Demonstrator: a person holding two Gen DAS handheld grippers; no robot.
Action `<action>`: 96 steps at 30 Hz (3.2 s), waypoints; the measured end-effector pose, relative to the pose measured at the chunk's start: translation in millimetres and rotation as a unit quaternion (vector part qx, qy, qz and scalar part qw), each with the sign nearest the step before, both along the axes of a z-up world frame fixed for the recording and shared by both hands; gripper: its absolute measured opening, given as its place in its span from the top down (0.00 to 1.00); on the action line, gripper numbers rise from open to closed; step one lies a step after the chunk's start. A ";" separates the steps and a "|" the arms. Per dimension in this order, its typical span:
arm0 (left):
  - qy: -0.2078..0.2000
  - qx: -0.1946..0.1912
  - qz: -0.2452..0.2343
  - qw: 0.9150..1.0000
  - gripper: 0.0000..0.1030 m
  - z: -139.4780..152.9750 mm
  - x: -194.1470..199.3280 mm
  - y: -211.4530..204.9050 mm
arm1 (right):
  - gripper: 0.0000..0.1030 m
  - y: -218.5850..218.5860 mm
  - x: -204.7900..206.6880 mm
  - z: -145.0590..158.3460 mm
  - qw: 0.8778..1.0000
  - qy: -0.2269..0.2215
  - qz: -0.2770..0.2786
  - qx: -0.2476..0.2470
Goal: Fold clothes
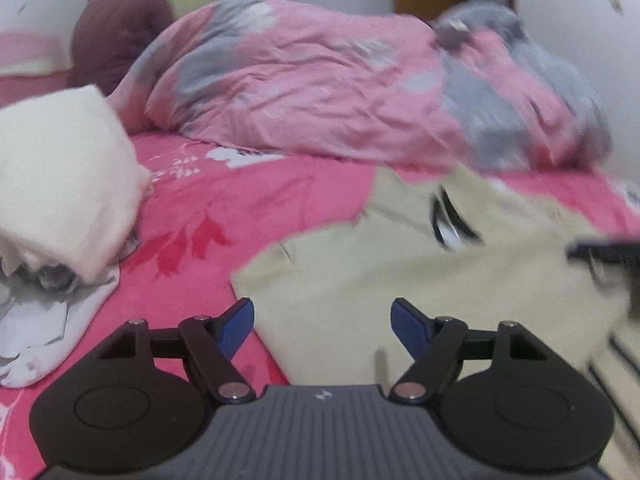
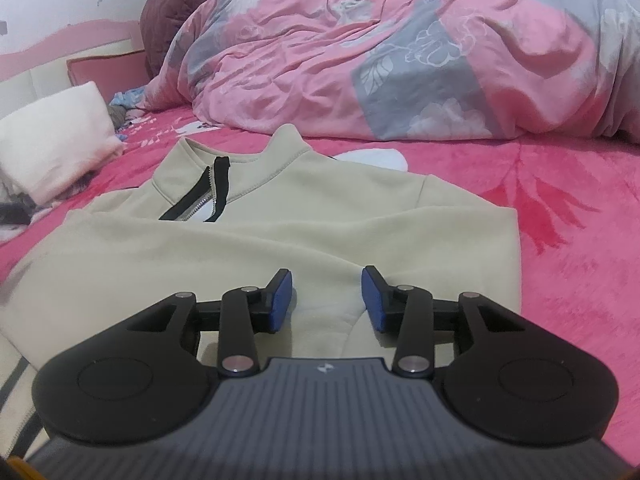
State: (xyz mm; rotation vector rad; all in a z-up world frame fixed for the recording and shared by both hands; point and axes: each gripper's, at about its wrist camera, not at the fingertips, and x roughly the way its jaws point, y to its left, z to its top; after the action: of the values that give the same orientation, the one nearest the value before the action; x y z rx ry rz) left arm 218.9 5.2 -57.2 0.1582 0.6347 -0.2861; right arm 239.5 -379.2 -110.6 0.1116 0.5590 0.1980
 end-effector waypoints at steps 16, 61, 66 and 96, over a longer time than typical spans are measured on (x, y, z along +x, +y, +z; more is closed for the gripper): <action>-0.020 0.044 -0.006 0.999 0.22 5.0 -67.5 -22.6 | 0.56 -36.8 -65.4 36.9 0.993 -0.035 -0.057 0.092; 0.101 0.019 0.075 0.992 0.00 -29.9 -141.6 -64.1 | 0.01 56.4 -216.6 -12.8 0.991 0.012 -0.127 -0.045; 0.104 0.017 0.085 0.991 0.00 -29.3 -143.3 -63.8 | 0.01 53.2 -219.5 -14.6 0.991 0.003 -0.131 -0.031; 0.116 0.010 0.093 0.989 0.00 -29.0 -142.4 -62.1 | 0.01 58.0 -212.7 -11.7 0.990 0.024 -0.130 -0.049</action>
State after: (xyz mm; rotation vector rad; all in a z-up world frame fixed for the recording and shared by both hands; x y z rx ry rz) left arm 76.5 -56.9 -86.2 0.0846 0.8787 -0.1173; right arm 26.8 -321.1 -122.4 0.0925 0.5950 -0.0859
